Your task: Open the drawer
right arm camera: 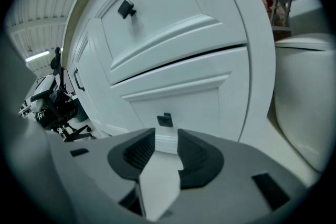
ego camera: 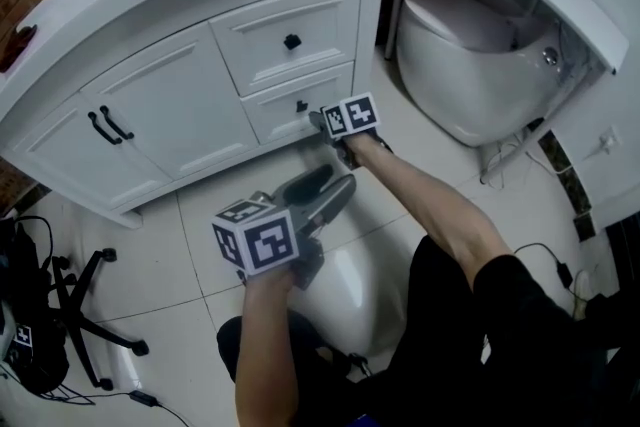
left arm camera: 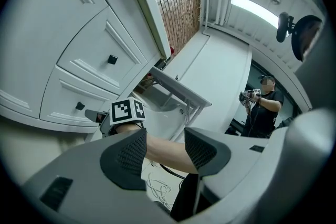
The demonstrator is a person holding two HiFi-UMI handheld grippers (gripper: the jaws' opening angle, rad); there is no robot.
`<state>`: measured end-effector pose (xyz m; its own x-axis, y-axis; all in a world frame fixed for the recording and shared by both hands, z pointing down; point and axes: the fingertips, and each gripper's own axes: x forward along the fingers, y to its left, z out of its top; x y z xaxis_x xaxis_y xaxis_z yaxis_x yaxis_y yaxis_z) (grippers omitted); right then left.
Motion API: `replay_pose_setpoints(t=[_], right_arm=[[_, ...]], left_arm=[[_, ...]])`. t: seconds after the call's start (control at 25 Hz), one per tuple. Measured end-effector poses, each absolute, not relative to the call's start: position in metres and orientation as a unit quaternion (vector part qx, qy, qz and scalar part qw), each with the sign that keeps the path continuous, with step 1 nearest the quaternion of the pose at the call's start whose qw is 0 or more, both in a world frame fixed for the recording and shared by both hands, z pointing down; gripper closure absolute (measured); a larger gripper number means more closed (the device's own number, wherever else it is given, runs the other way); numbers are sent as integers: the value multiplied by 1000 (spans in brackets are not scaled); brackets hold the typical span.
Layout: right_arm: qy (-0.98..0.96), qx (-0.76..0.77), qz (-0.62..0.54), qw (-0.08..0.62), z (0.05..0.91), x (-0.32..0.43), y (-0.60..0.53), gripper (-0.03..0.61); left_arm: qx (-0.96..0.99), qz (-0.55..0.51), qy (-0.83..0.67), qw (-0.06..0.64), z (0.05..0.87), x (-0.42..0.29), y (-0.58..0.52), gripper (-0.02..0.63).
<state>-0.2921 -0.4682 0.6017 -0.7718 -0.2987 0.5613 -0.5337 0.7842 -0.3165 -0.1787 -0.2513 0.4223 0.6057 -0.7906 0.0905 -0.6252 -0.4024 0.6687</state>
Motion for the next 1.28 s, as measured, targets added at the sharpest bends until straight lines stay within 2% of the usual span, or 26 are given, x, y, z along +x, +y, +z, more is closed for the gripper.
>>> replay_pose_setpoints(t=[0.24,0.8,1.28], right_arm=[[-918,232,229,227,604,-311,-478,388],[-917,267,206,211,617,-343,-490,390],[-914,279,196,219,619,-342,-489,413]], left_arm=[[827,-122,-427,345,426,-182,-259,391],[827,-138,-427,338,419,-197,-262,391],[825,-143,-430,337,418,-203,-260,391]])
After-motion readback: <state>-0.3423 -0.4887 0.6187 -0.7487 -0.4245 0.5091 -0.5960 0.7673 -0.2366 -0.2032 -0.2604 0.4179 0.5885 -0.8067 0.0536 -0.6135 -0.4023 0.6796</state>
